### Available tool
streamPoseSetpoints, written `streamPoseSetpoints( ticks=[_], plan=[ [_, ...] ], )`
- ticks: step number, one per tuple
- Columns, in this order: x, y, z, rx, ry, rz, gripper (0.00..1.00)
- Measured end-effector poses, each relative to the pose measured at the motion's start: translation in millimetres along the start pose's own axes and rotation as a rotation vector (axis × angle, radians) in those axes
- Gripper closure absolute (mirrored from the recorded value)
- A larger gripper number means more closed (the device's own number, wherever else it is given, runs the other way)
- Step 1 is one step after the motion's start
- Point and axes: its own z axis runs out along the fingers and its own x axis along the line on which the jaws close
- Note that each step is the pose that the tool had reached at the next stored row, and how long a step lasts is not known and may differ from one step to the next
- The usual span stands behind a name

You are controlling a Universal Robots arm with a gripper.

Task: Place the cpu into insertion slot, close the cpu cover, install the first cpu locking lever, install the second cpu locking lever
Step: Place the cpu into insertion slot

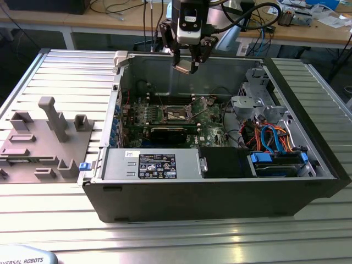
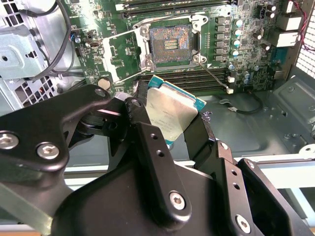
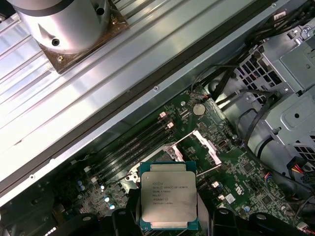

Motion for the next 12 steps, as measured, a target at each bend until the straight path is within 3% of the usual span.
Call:
streamPoseSetpoints(
  ticks=[12],
  plan=[
    [0.0,0.0,0.0,-0.0001,-0.0007,0.007,0.46]
  ],
)
